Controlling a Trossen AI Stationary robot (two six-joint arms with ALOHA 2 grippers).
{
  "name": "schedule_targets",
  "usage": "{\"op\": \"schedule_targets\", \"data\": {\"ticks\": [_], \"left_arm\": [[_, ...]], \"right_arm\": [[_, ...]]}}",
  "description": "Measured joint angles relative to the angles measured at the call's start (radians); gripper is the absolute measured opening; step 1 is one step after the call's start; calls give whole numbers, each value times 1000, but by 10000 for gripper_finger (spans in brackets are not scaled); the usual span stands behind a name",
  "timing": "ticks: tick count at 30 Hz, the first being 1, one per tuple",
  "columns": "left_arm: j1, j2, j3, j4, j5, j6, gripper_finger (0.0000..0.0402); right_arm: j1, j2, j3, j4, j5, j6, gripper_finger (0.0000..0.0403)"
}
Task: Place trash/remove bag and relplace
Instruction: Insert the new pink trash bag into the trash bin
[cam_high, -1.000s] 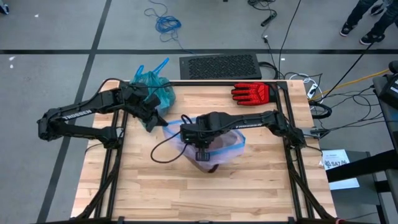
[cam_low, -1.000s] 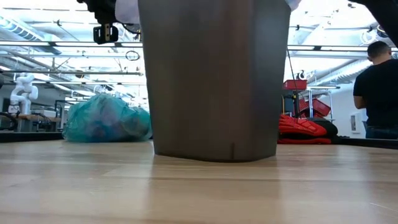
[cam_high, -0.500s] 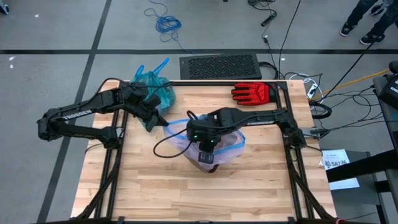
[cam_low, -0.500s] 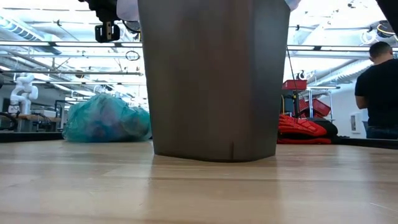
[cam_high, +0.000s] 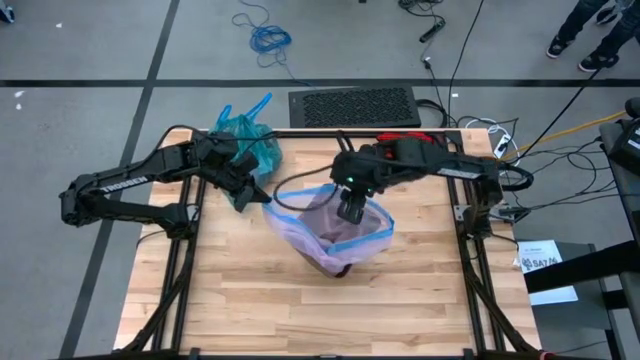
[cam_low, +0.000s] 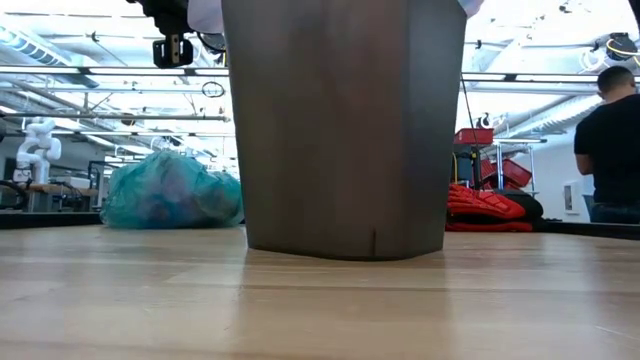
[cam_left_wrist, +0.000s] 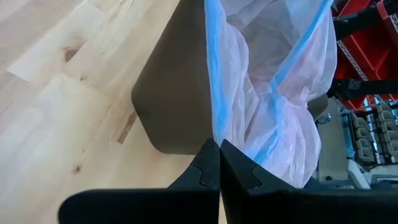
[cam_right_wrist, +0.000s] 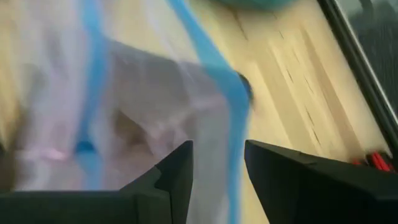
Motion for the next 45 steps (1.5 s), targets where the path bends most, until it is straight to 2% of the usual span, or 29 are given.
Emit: {"op": "schedule_targets", "data": {"ticks": [2, 6, 12, 15, 18, 20, 24, 31, 38, 45], "left_arm": [[0, 0, 0, 1, 0, 0, 0], [0, 0, 0, 0, -1, 0, 0], [0, 0, 0, 1, -2, 0, 0], [0, 0, 0, 2, -9, 1, 0], [0, 0, 0, 15, -26, 0, 0], [1, 0, 0, 47, -52, -20, 0], [15, 0, 0, 97, -56, -55, 0], [43, 36, 0, 52, -66, -53, 0], [48, 87, 0, -25, -108, -24, 0], [33, 136, 0, -56, -109, 3, 0]], "right_arm": [[-26, 21, -1, -56, -23, 4, 139], [-66, 32, -35, -37, -110, -4, 139], [-100, 28, -106, -58, -118, -2, 128], [-106, 24, -131, -57, -118, -23, 92], [-106, 24, -133, -41, -114, -29, 25], [-109, 21, -133, -3, -95, -18, 10], [-139, 20, -133, 16, -86, 56, 2], [-169, 21, -168, 1, -91, 122, 0], [-157, 22, -277, 58, -173, 153, 0], [-142, 22, -290, 108, -197, 173, 0]]}}
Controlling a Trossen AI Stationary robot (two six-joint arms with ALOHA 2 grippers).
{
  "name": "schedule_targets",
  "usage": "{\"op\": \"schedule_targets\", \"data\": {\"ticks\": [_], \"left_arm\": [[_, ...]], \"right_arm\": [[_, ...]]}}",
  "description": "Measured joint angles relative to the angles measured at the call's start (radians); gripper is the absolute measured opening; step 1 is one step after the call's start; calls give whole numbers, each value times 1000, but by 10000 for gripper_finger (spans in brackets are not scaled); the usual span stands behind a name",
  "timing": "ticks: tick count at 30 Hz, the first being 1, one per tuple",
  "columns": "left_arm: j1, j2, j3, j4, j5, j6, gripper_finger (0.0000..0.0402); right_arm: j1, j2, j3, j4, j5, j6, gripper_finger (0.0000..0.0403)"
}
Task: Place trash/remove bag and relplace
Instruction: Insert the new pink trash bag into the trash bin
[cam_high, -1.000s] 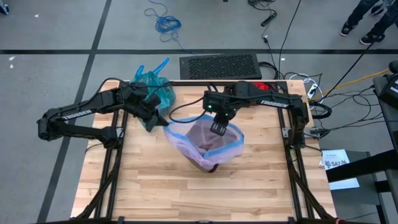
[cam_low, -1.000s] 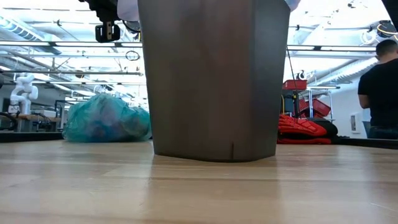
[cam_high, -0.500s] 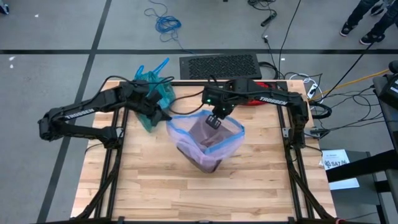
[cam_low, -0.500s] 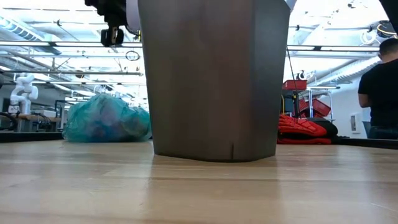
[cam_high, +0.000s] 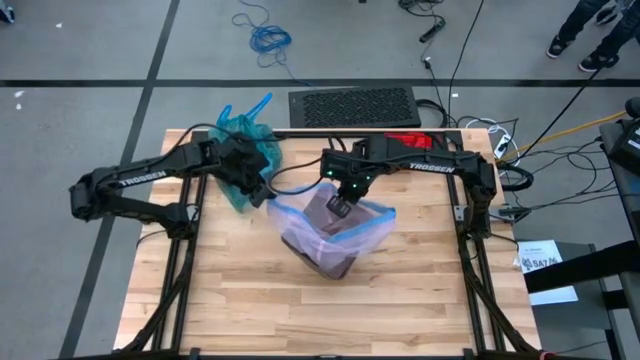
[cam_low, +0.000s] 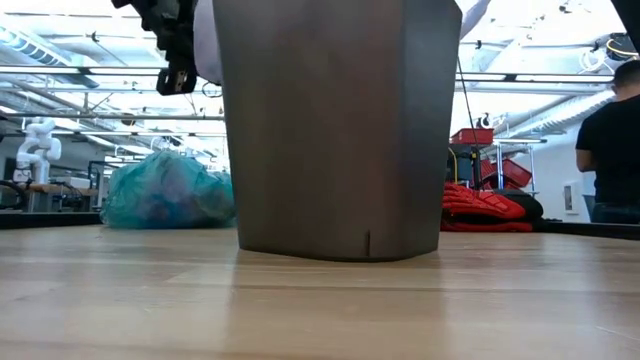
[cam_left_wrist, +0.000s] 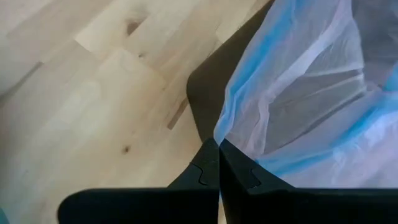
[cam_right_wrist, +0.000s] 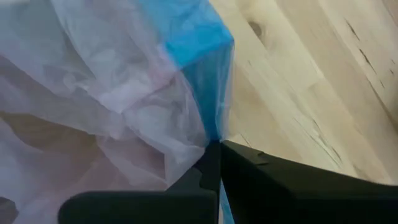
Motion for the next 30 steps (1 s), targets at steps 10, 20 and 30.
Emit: {"op": "schedule_targets", "data": {"ticks": [10, 20, 30], "left_arm": [[-83, 9, 0, 0, 24, 27, 1], [-107, 9, 0, 2, 167, 33, 119], [-78, 8, 71, 1, 170, 61, 225]], "right_arm": [[0, 0, 0, -20, 8, 7, 6], [0, -1, 0, -22, 3, -25, 137], [-2, -58, 0, -2, 3, -44, 216]]}}
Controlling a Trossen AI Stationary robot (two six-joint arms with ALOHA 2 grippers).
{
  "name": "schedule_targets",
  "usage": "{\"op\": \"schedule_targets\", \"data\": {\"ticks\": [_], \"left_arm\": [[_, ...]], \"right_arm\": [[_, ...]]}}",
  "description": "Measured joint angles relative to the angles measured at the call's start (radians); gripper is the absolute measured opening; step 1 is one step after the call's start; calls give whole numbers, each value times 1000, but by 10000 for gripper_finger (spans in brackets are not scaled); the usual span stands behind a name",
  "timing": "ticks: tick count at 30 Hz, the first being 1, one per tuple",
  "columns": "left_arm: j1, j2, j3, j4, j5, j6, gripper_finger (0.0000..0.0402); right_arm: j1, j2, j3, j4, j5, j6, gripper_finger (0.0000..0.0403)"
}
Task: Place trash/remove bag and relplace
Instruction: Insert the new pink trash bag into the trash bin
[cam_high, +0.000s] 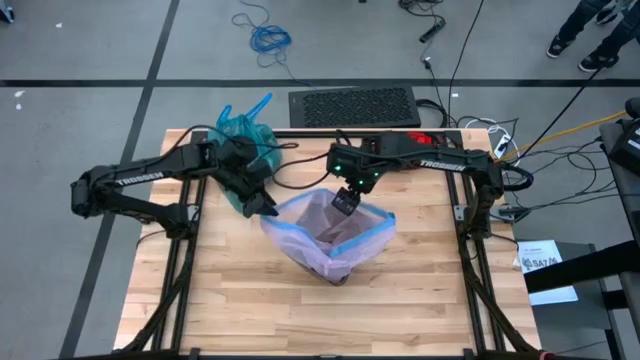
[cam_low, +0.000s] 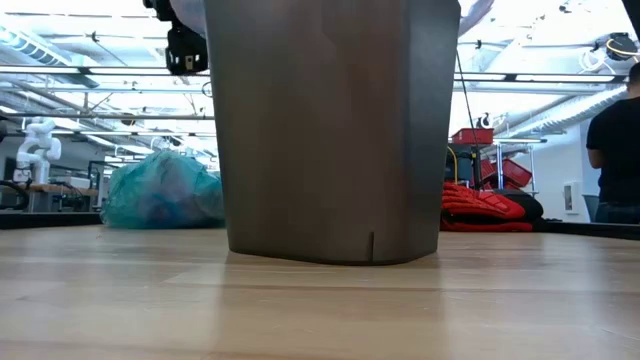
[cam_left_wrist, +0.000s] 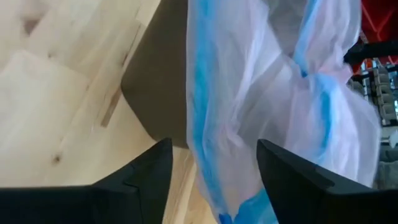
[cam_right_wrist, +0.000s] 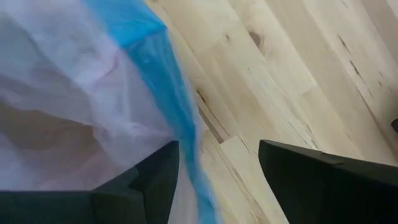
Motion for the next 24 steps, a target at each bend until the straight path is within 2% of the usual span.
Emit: {"op": "schedule_targets", "data": {"ticks": [9, 16, 21, 24], "left_arm": [[14, 0, 80, -59, 41, 67, 237], [13, 5, 222, -12, 44, 76, 235], [-4, 66, 231, 163, 88, 41, 194], [-16, 141, 231, 179, 131, 44, 148]], "right_arm": [[14, -33, 0, 13, -5, -1, 208], [53, -147, 0, 51, -17, 28, 191], [134, -185, 2, 174, -180, -67, 165], [174, -173, 2, 169, -190, -79, 153]]}}
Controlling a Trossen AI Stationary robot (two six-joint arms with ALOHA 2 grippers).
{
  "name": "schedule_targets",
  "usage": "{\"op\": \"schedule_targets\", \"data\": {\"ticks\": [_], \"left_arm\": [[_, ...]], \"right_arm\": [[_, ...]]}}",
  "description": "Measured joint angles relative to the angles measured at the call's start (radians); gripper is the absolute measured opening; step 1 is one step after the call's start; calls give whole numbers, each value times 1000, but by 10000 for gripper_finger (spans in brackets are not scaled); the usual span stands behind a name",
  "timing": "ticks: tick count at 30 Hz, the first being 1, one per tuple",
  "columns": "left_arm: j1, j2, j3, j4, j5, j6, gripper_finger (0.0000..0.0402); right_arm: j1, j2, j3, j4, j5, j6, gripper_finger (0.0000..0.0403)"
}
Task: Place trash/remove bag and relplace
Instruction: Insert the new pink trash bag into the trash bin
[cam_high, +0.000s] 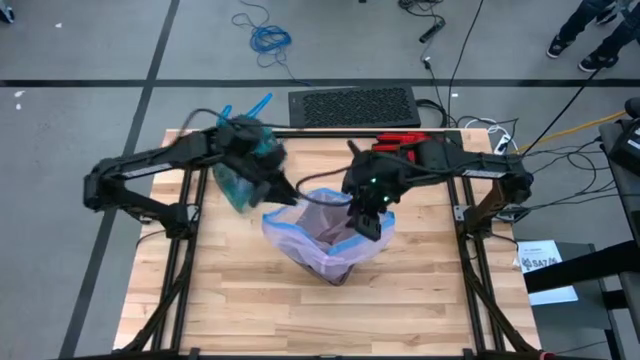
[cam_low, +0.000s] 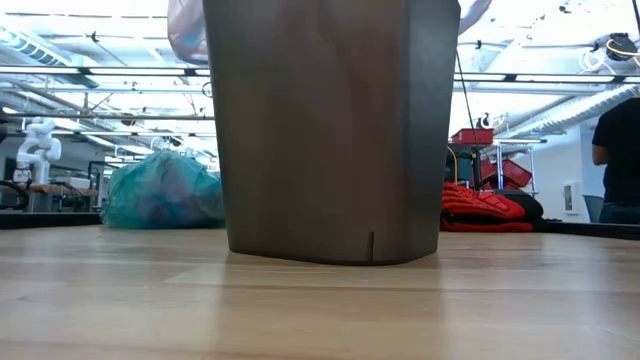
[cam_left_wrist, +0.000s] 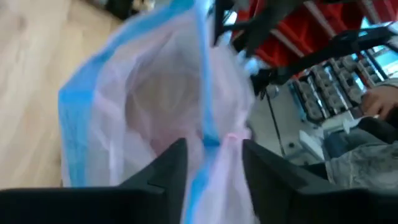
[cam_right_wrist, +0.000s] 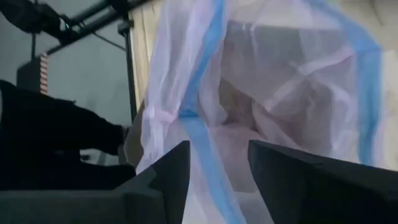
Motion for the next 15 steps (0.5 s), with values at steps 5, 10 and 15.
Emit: {"op": "schedule_targets", "data": {"ticks": [5, 10, 15], "left_arm": [[1, 137, -1, 7, 76, 2, 58], [1, 218, -1, 53, 171, 3, 7], [2, 247, -1, 61, 170, 4, 4]], "right_arm": [[29, 37, -1, -30, 2, 18, 157], [38, 79, -1, -46, -31, 26, 177], [43, 117, -1, -81, -48, 30, 190]]}}
